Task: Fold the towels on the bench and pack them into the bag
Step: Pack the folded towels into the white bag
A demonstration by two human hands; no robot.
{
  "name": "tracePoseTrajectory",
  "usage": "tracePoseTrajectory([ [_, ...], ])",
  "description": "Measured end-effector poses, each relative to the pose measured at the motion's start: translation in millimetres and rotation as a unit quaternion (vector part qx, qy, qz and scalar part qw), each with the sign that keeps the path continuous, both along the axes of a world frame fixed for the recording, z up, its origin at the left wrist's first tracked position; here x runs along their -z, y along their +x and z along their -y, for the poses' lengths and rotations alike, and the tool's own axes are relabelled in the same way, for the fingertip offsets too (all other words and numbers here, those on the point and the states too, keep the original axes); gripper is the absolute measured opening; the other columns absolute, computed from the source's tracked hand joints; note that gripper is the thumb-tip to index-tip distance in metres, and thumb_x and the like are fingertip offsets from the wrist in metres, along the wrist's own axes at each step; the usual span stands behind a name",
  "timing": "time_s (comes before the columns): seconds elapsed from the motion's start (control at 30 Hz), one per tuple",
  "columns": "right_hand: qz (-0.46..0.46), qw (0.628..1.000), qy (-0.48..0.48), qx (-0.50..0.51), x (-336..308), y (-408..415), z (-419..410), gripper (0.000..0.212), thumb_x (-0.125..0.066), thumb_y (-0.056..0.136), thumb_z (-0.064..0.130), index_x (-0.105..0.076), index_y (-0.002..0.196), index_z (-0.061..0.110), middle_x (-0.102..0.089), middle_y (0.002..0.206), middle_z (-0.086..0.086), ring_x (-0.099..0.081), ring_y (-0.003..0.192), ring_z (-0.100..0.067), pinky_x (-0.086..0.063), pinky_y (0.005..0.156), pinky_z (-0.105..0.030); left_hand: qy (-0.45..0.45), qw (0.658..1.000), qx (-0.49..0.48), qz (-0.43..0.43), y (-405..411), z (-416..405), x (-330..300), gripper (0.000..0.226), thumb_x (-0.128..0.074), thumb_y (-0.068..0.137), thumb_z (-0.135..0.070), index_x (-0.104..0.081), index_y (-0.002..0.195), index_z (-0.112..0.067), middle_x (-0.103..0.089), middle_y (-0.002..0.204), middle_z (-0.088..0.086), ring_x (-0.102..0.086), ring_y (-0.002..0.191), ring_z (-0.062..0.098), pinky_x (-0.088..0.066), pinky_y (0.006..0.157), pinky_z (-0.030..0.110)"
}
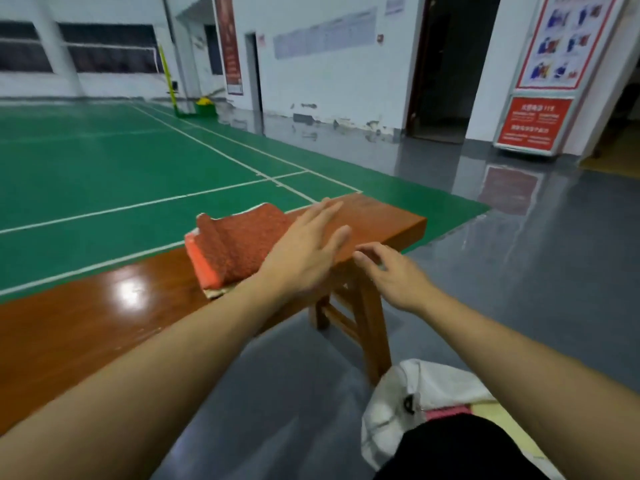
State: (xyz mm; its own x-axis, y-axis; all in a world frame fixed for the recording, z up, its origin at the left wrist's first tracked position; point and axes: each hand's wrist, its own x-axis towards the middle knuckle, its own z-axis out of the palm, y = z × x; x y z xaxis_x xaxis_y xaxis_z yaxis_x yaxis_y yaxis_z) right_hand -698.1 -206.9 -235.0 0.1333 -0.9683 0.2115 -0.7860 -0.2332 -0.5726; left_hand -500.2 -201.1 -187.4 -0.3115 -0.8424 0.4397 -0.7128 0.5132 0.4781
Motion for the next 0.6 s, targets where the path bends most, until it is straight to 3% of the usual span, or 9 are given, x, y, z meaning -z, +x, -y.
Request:
tracePoseTrajectory([
  [0.1,0.061,0.996,0.058,0.008,-10,52,17,0.068,-0.036,0.095,0.073,-0.055,0.137,0.024,-0.059,0.139,-0.001,-0.051,0.129,-0.024,-0.043,0.107,-0.043,0.027,0.963,-0.249,-0.099,63,15,-18,0.077,-0.051,0.094,-0.065,-0.041,0.151,-0.015,-0.037,0.157,0.013,-0.033,0.146,0.031,-0.025,0.120,0.043],
  [0.17,0.051,0.995,0.052,0.065,-21,74,32,0.078,-0.029,0.092,0.080,-0.059,0.133,0.021,-0.061,0.136,-0.005,-0.046,0.131,-0.031,-0.039,0.109,-0.045,0.161,0.879,-0.405,-0.194,103,22,-23,0.111,-0.058,0.075,-0.085,-0.036,0.151,-0.008,-0.037,0.153,0.019,-0.038,0.140,0.040,-0.033,0.116,0.049],
  [0.2,0.047,0.994,0.054,0.088,-29,83,38,0.082,-0.027,0.091,0.081,-0.061,0.132,0.019,-0.061,0.136,-0.007,-0.045,0.131,-0.033,-0.038,0.109,-0.044,0.230,0.838,-0.415,-0.270,119,25,-22,0.120,-0.063,0.066,-0.088,-0.038,0.148,-0.004,-0.044,0.147,0.019,-0.047,0.132,0.039,-0.042,0.109,0.048],
  [0.27,0.084,0.987,0.105,0.085,-47,102,47,0.092,-0.029,0.088,0.084,-0.060,0.135,0.012,-0.058,0.142,-0.011,-0.049,0.131,-0.035,-0.038,0.109,-0.042,0.326,0.795,-0.322,-0.399,132,21,-19,0.089,-0.073,0.075,-0.071,-0.054,0.129,-0.003,-0.063,0.115,0.013,-0.063,0.092,0.027,-0.056,0.070,0.033],
  [0.3,0.119,0.980,0.144,0.075,-55,111,50,0.096,-0.034,0.086,0.085,-0.056,0.141,0.009,-0.053,0.146,-0.013,-0.050,0.132,-0.035,-0.039,0.110,-0.041,0.338,0.794,-0.291,-0.414,132,22,-15,0.070,-0.075,0.082,-0.057,-0.058,0.125,-0.005,-0.066,0.103,0.011,-0.061,0.077,0.023,-0.050,0.055,0.030],
  [0.33,0.149,0.971,0.175,0.067,-62,119,55,0.100,-0.040,0.084,0.085,-0.050,0.146,0.007,-0.048,0.152,-0.013,-0.048,0.135,-0.035,-0.038,0.111,-0.042,0.346,0.802,-0.279,-0.400,133,24,-12,0.062,-0.077,0.084,-0.048,-0.059,0.124,-0.004,-0.067,0.100,0.011,-0.060,0.072,0.022,-0.047,0.052,0.029],
  [0.43,0.133,0.958,0.252,0.037,-73,133,63,0.102,-0.050,0.082,0.083,-0.038,0.153,0.011,-0.039,0.158,-0.013,-0.043,0.139,-0.036,-0.036,0.115,-0.048,0.374,0.808,-0.258,-0.374,129,28,-9,0.066,-0.082,0.081,-0.042,-0.055,0.128,-0.004,-0.067,0.101,0.013,-0.065,0.077,0.028,-0.051,0.056,0.034],
  [0.53,0.152,0.922,0.356,0.000,-74,124,66,0.090,-0.057,0.079,0.082,-0.055,0.136,0.012,-0.065,0.130,-0.012,-0.064,0.114,-0.031,-0.049,0.104,-0.045,0.357,0.846,-0.281,-0.277,124,30,-6,0.085,-0.086,0.075,-0.047,-0.050,0.137,-0.003,-0.063,0.122,0.017,-0.062,0.087,0.032,-0.048,0.056,0.037],
  [0.6,0.159,0.910,0.382,-0.012,-70,108,64,0.081,-0.063,0.076,0.080,-0.062,0.120,0.012,-0.072,0.112,-0.011,-0.070,0.100,-0.027,-0.053,0.098,-0.041,0.337,0.875,-0.275,-0.212,116,34,-1,0.087,-0.086,0.072,-0.051,-0.051,0.136,-0.004,-0.062,0.126,0.015,-0.063,0.096,0.032,-0.052,0.067,0.039],
])
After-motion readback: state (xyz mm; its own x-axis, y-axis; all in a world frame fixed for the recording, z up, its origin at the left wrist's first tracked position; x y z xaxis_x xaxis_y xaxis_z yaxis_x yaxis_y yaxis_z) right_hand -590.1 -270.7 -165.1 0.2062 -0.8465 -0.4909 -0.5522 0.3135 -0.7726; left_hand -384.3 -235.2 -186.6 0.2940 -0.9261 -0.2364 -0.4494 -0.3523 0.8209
